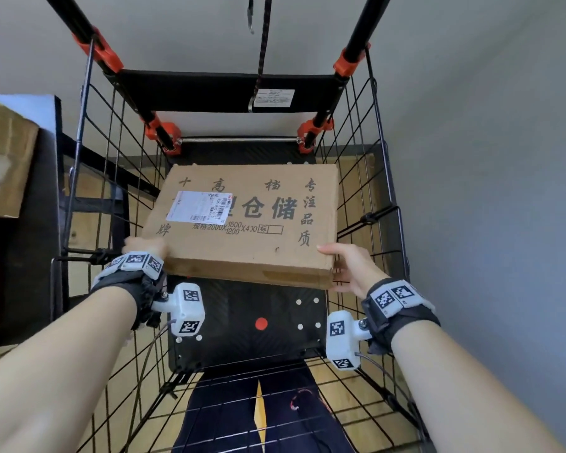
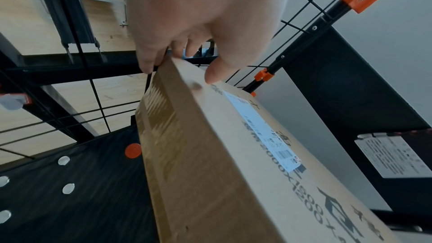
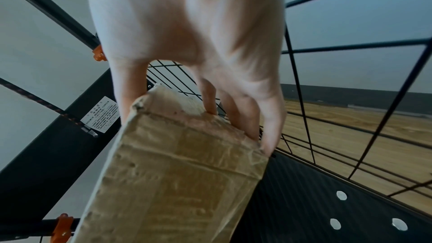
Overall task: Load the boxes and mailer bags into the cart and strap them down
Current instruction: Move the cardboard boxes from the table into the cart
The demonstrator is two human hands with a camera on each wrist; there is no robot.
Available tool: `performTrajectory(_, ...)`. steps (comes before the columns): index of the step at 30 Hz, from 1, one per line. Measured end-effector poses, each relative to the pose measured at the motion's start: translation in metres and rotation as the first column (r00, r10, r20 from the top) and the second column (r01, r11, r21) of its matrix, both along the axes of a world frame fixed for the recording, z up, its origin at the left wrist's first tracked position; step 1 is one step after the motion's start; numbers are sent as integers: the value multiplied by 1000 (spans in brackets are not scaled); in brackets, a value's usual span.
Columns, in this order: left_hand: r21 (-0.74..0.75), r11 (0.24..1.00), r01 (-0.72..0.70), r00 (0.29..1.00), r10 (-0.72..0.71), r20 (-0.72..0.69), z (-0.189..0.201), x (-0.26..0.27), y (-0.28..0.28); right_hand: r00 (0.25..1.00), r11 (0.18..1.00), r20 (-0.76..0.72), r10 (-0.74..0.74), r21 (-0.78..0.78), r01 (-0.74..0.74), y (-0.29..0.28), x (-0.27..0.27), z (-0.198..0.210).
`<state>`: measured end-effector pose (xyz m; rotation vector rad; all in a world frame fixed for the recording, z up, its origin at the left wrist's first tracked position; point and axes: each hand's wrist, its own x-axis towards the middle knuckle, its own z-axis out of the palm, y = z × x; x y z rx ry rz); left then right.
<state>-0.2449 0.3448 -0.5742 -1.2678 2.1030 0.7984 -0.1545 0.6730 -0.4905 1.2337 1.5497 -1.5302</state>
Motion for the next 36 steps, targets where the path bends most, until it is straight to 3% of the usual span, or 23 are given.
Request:
performTrajectory(3, -91, 994, 55, 998, -51, 48, -36, -7, -15, 999, 999, -18, -26, 27, 27, 1, -3, 2)
performTrajectory(7, 12, 995, 97, 985, -98, 141, 32, -7, 6, 996, 996, -54, -66, 63, 70, -2, -7, -1)
performTrajectory(10, 33, 993, 113, 985, -116, 124, 31, -4, 4, 996, 989, -69, -47, 137, 56, -4, -10, -9)
performTrajectory(17, 23, 1000, -4, 1000, 4, -18, 30, 9, 2, 986, 940, -66, 152, 319, -124, -17, -24, -32)
performTrajectory(25, 90, 996, -16, 992, 28, -127, -19, 16, 0, 970, 897, -42, 238, 392, -203, -12, -61, -84)
performTrajectory(36, 171, 985, 15, 967, 30, -253, -110, -11, -10, 988, 903, -18, 153, 408, -132, -6, -103, -176)
